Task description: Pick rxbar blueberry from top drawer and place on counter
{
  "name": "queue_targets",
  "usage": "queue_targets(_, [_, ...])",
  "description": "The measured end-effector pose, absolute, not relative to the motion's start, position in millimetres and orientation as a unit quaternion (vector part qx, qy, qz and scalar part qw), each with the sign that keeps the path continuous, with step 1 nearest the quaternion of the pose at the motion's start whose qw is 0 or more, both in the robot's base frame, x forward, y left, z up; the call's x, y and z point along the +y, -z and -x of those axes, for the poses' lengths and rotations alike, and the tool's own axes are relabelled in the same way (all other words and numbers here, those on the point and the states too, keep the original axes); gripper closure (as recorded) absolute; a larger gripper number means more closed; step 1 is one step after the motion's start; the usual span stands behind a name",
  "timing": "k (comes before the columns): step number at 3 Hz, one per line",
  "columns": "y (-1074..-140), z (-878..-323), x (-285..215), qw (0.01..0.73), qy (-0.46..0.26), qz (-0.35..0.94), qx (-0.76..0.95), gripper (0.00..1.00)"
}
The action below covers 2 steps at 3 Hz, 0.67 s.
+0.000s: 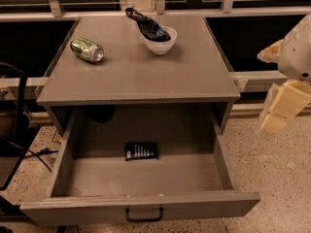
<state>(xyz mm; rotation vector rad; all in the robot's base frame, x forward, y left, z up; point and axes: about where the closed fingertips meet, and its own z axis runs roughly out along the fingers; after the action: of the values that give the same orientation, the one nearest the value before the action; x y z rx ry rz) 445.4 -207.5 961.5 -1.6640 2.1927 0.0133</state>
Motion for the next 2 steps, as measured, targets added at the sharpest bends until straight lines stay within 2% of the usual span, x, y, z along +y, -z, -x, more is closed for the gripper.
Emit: queue_targets(2, [-914, -448, -184, 0.232, -0.071, 0.589, 0.771, 0.0])
